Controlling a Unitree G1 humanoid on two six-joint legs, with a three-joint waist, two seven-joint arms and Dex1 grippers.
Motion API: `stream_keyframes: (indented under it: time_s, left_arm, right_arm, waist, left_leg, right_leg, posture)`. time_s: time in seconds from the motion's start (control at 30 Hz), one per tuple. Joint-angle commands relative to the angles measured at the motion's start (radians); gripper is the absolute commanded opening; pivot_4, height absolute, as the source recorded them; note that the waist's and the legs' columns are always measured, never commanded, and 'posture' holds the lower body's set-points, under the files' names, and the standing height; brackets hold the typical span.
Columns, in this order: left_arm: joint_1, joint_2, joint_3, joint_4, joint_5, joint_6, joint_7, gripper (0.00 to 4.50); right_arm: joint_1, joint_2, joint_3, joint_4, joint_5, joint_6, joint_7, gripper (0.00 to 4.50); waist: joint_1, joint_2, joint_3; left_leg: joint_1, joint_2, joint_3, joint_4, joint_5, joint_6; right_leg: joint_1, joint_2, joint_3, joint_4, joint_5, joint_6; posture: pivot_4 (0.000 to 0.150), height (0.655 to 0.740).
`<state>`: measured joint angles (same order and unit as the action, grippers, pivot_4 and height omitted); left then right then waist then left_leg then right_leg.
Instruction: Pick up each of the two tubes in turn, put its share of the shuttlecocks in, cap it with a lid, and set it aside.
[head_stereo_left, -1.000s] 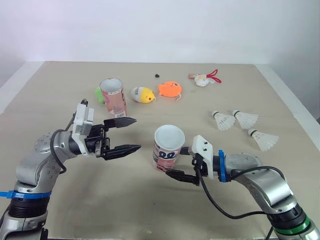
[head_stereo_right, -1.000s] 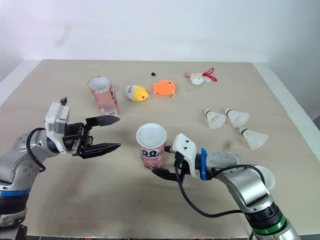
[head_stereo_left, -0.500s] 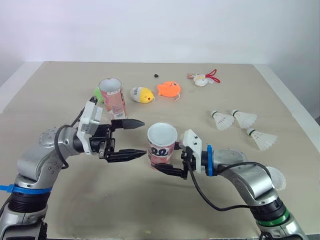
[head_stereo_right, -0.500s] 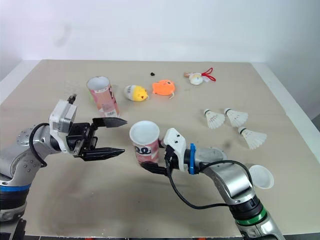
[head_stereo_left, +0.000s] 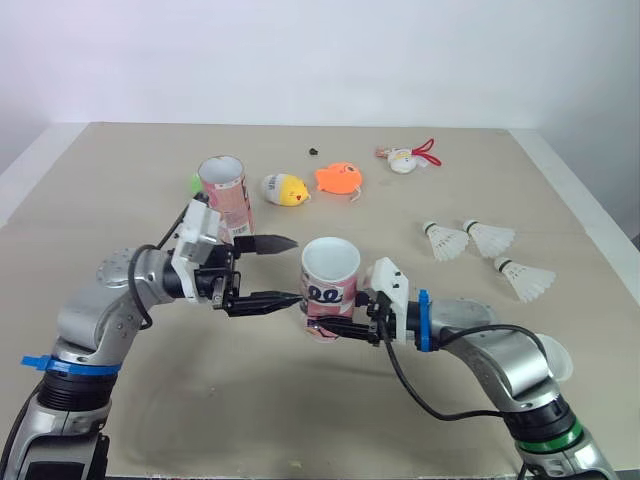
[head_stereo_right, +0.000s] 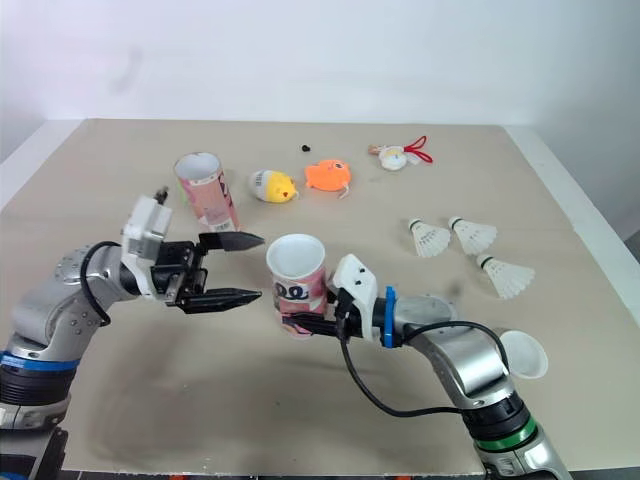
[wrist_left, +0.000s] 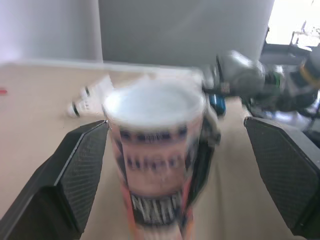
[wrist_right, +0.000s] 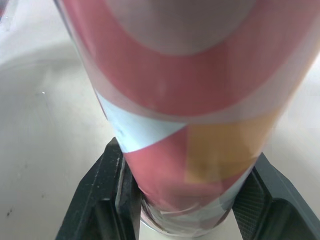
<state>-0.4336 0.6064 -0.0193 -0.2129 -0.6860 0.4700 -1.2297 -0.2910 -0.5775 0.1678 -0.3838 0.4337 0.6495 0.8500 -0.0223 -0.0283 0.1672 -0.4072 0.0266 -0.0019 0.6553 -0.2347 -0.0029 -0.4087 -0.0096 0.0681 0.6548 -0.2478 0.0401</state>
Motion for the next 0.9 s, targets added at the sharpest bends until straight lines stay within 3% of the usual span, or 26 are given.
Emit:
stream_keyframes:
  time_s: [0.03, 0.2, 0.37, 0.53, 0.67, 0.9]
  left_arm:
    - [0.003, 0.004, -0.019, 0.005, 0.023, -0.017, -0.015, 4.5]
    - [-0.021, -0.027, -0.038, 0.046, 0.034, -0.035, -0.025, 4.5]
    - [-0.074, -0.112, -0.04, 0.09, 0.053, -0.107, -0.016, 4.5]
    - [-0.113, -0.201, -0.072, 0.132, 0.116, -0.227, -0.016, 4.5]
    - [-0.156, -0.261, -0.086, 0.184, 0.143, -0.278, -0.002, 4.5]
    - [-0.213, -0.368, -0.072, 0.225, 0.13, -0.298, 0.07, 4.5]
  right_arm:
    - [0.003, -0.063, -0.197, -0.073, 0.104, 0.032, 0.006, 2.17]
    - [-0.002, -0.172, -0.514, -0.05, 0.233, 0.086, -0.028, 2.17]
    - [0.001, -0.268, -0.699, 0.097, 0.177, 0.059, -0.103, 2.17]
    - [-0.053, -0.317, -0.743, 0.374, 0.038, -0.017, -0.255, 2.17]
    - [-0.143, -0.316, -0.694, 0.583, -0.075, -0.112, -0.371, 2.17]
    - [-0.247, -0.302, -0.676, 0.915, -0.156, -0.253, -0.46, 2.17]
  waist:
    - [0.0, 0.0, 0.001]
    - [0.0, 0.0, 0.001]
    - [0.0, 0.001, 0.001]
    - [0.0, 0.001, 0.001]
    - [-0.004, 0.006, 0.001]
    - [-0.002, 0.009, 0.0]
  left_leg:
    - [0.0, 0.0, 0.0, 0.0, 0.0, 0.0]
    - [0.0, 0.0, 0.001, 0.0, 0.0, 0.0]
    - [0.0, 0.0, 0.001, 0.0, 0.0, 0.0]
    - [0.001, -0.001, 0.004, 0.001, 0.0, 0.0]
    - [0.002, -0.001, 0.007, 0.001, 0.0, 0.0]
    - [0.002, -0.001, 0.009, 0.001, 0.0, 0.001]
  right_leg:
    - [0.0, 0.0, 0.0, 0.0, 0.0, 0.0]
    - [0.0, 0.0, 0.0, 0.0, 0.0, 0.0]
    - [0.0, 0.001, 0.0, 0.0, 0.0, 0.0]
    - [0.001, 0.0, 0.004, 0.0, 0.005, -0.004]
    - [0.0, 0.001, 0.007, 0.0, 0.006, -0.003]
    - [0.0, 0.001, 0.009, -0.001, 0.007, -0.002]
  posture:
    - [0.15, 0.74]
    - [0.15, 0.74]
    - [0.15, 0.74]
    - [0.15, 0.74]
    - [0.15, 0.74]
    - [0.15, 0.74]
